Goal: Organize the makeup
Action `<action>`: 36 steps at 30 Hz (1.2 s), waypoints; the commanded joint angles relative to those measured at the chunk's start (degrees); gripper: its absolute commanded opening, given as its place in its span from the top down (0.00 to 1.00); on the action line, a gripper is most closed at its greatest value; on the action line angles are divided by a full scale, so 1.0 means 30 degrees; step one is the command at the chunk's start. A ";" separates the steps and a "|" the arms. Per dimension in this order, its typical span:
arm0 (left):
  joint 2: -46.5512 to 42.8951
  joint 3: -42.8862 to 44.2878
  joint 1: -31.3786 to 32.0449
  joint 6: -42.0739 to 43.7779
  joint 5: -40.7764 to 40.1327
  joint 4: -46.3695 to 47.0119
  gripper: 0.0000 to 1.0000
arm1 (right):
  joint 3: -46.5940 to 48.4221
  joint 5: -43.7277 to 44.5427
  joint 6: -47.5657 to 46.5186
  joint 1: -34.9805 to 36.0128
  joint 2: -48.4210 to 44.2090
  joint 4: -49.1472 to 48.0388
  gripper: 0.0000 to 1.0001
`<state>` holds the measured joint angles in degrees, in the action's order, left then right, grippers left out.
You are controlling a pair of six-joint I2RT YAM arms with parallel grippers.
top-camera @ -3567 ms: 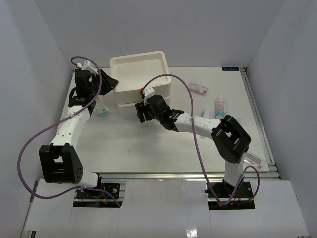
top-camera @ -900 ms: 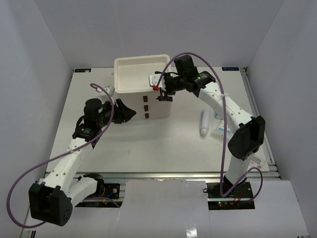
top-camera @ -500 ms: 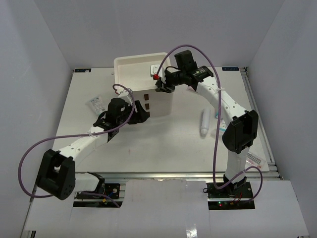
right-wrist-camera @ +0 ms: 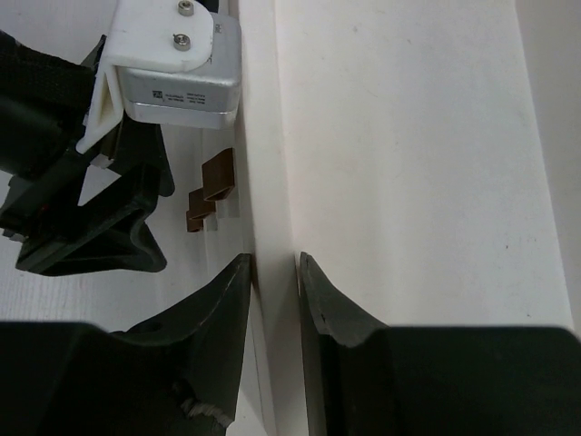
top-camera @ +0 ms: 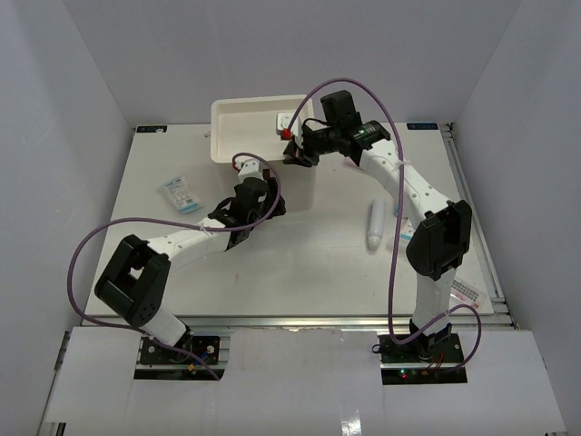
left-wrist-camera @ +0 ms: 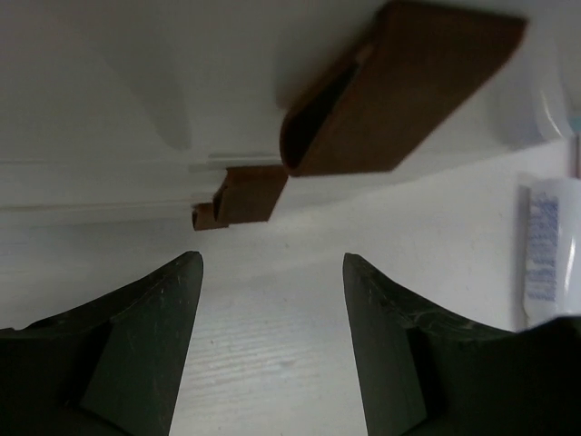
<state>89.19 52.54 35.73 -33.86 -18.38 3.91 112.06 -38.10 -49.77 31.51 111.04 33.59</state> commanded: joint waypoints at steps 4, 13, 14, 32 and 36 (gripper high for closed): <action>0.1042 0.1983 0.0188 -0.0306 -0.5413 0.0515 0.38 | -0.0123 -0.0748 0.1037 -0.0190 -0.0333 -0.1209 0.69; 0.1806 0.2771 0.0188 0.0551 -0.5543 0.0780 0.82 | -0.0402 -0.0747 0.1295 -0.0190 -0.0379 -0.1340 0.70; 0.1794 0.2759 0.0188 0.0578 -0.5475 0.0805 0.86 | -0.0454 -0.0732 0.1295 -0.0190 -0.0407 -0.1352 0.70; -0.5755 -0.4480 0.0711 -0.1464 -0.1413 -0.0092 1.00 | 0.0549 0.0734 0.2843 -0.0483 0.0392 -0.1866 0.71; -0.7142 -0.5500 0.0957 -0.2078 -0.0707 -0.0257 1.00 | 0.0644 0.0978 0.2954 -0.0483 0.0467 -0.1889 0.70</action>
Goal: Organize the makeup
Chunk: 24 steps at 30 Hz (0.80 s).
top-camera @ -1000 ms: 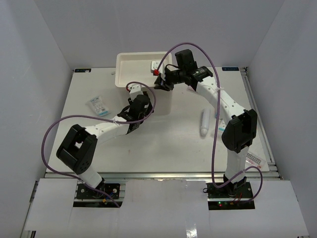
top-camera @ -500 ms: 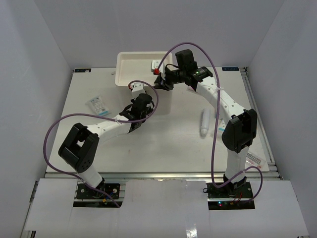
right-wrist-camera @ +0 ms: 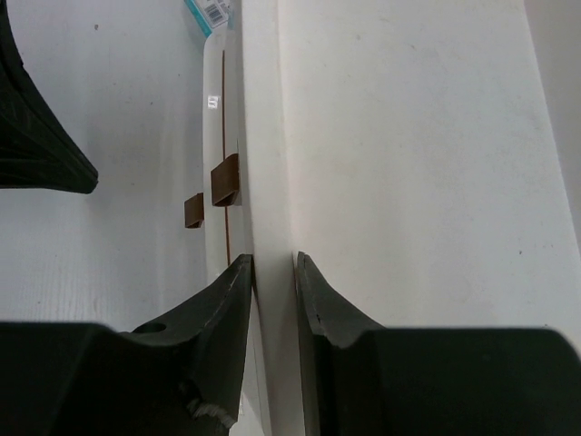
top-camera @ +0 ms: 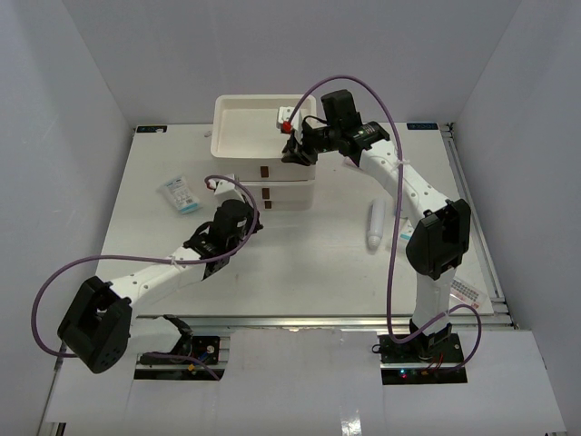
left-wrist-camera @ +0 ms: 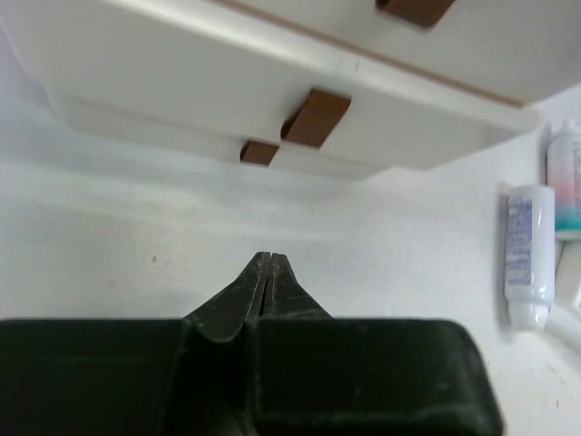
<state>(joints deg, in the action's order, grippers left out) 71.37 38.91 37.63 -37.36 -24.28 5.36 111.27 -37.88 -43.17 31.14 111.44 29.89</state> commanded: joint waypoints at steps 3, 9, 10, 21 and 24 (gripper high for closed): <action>-0.1552 -0.1431 0.0434 -0.1224 0.1530 -0.0785 1.00 | 0.0936 0.1049 0.0826 -0.0386 0.0350 -0.0678 0.70; 0.0207 -0.0431 0.0434 -0.0284 0.0725 -0.0273 0.49 | 0.0851 0.0822 0.1144 -0.0387 0.0266 -0.0849 0.66; 0.0538 0.0117 0.0434 0.0018 0.0471 -0.0222 0.43 | 0.0830 0.0799 0.1188 -0.0368 0.0224 -0.0872 0.65; 0.5666 0.4665 0.0405 0.2298 -0.2204 -0.0117 0.29 | 0.0232 0.0728 0.1266 -0.0359 -0.0295 -0.1119 0.63; 0.6581 0.5695 0.0405 0.2869 -0.2898 -0.0241 0.32 | 0.0041 0.0672 0.1285 -0.0359 -0.0438 -0.1242 0.63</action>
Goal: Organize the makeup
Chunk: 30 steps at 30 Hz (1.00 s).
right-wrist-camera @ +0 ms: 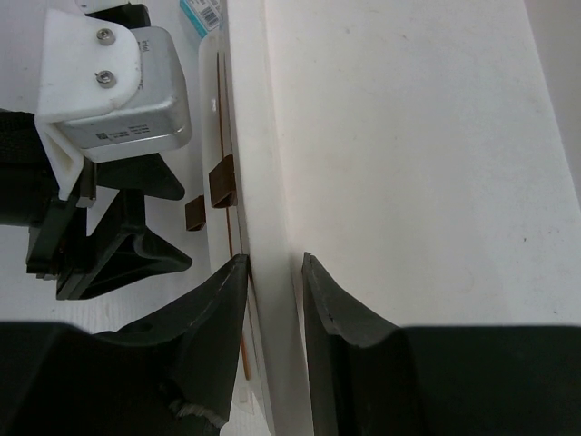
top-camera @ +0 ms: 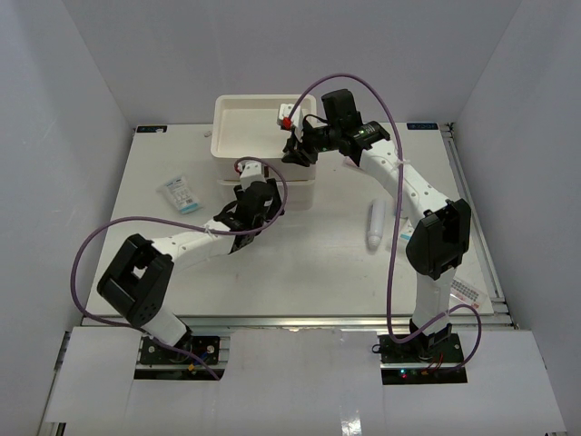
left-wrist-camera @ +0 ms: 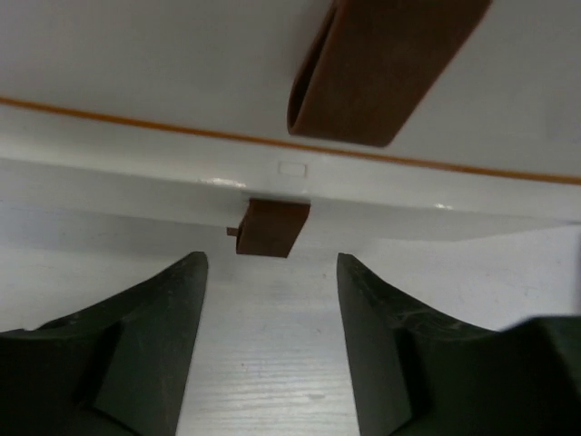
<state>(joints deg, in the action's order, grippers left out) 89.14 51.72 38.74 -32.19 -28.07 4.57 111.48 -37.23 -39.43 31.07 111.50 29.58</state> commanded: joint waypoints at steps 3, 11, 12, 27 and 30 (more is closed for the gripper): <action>0.1229 0.2113 0.0029 0.1674 -0.2122 -0.0043 0.37 | -0.0168 0.0429 0.0024 -0.0360 -0.0540 -0.1180 0.63; 0.1345 0.2260 -0.0023 0.2084 -0.1759 0.0117 0.96 | -0.0518 0.0415 0.0038 -0.0395 -0.0730 -0.1312 0.63; 0.1217 0.2095 -0.0023 0.2011 -0.1648 0.0117 0.99 | -0.0536 0.0452 0.0020 -0.0396 -0.0749 -0.1330 0.63; -0.4962 -0.3730 0.0865 -0.0049 0.1299 0.0065 1.00 | -0.0457 0.0733 0.0228 -0.0460 -0.0664 -0.1392 0.63; -0.6026 -0.4869 0.1528 -0.0799 0.1542 -0.0286 1.00 | -0.0512 0.0796 0.0236 -0.0483 -0.0695 -0.1392 0.63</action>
<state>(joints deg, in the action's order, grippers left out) 76.89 41.07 41.04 -30.77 -24.75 5.67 110.34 -37.70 -38.94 30.85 111.26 28.05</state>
